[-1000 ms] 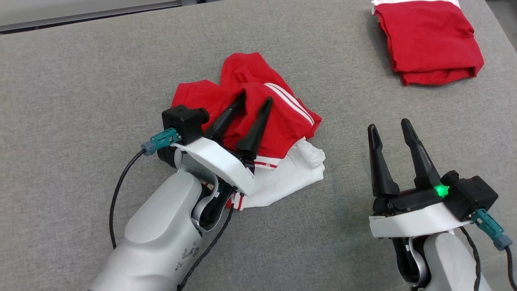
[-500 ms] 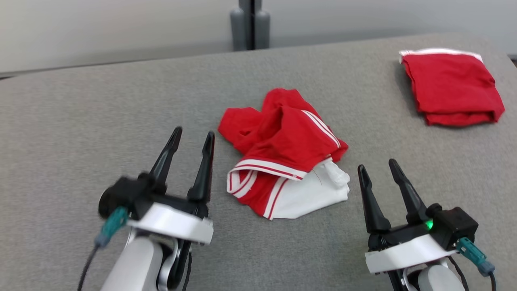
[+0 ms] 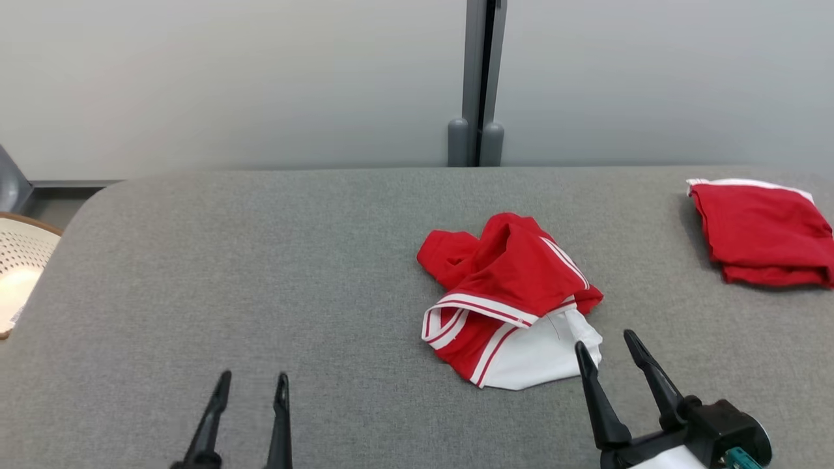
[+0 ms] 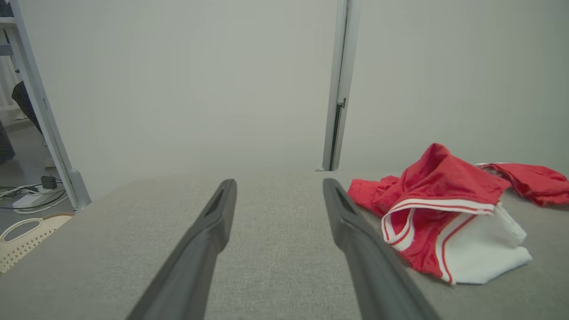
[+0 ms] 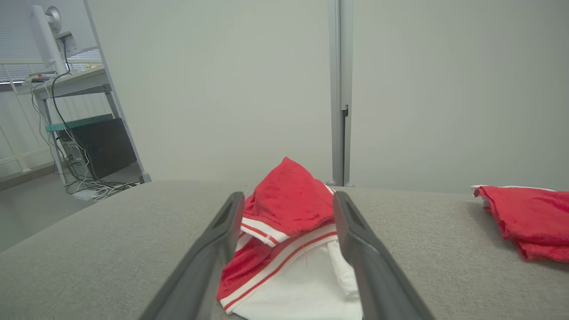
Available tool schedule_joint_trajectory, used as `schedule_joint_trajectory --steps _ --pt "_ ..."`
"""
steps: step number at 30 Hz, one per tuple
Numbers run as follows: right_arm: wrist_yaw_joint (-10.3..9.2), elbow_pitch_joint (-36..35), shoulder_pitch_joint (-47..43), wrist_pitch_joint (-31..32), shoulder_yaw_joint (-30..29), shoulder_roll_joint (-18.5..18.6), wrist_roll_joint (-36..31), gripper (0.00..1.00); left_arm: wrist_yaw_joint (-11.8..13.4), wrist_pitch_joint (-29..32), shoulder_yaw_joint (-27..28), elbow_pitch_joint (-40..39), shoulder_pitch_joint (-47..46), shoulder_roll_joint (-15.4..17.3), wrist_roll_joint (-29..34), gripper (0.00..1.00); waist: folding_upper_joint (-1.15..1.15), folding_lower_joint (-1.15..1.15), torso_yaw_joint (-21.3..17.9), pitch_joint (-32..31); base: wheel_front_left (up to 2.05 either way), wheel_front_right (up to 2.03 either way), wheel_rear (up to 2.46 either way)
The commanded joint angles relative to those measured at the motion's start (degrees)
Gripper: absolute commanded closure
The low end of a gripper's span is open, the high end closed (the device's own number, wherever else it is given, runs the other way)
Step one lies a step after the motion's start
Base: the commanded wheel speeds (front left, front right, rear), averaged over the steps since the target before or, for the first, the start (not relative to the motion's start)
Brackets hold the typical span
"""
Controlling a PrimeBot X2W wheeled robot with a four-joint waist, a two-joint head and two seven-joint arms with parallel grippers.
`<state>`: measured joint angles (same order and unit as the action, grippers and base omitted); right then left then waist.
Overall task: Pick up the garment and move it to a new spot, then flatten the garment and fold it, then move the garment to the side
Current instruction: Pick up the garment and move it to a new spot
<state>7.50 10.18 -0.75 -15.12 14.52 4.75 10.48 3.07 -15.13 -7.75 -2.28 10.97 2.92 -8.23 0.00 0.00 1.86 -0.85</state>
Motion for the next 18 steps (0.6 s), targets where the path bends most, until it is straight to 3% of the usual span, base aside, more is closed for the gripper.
schedule_joint_trajectory --steps 1,8,18 --pt "-0.03 0.1 -1.4 0.0 -0.5 0.1 -0.9 0.0 0.8 0.0 0.0 0.9 1.4 0.0 3.1 0.0 0.0 0.0 0.8 -1.7 0.0 0.0 0.0" --pt "-0.03 0.4 -3.4 0.0 -2.5 -0.8 -1.9 0.0 3.2 0.0 0.1 2.3 3.6 0.1 1.6 0.0 0.0 0.0 0.6 -3.6 0.0 0.0 0.0" --pt "-0.03 0.5 -3.5 0.0 -2.8 -1.5 -1.1 0.0 3.0 0.0 0.1 3.6 3.1 0.1 0.5 0.0 0.0 0.0 0.4 -4.6 0.0 0.0 0.0"
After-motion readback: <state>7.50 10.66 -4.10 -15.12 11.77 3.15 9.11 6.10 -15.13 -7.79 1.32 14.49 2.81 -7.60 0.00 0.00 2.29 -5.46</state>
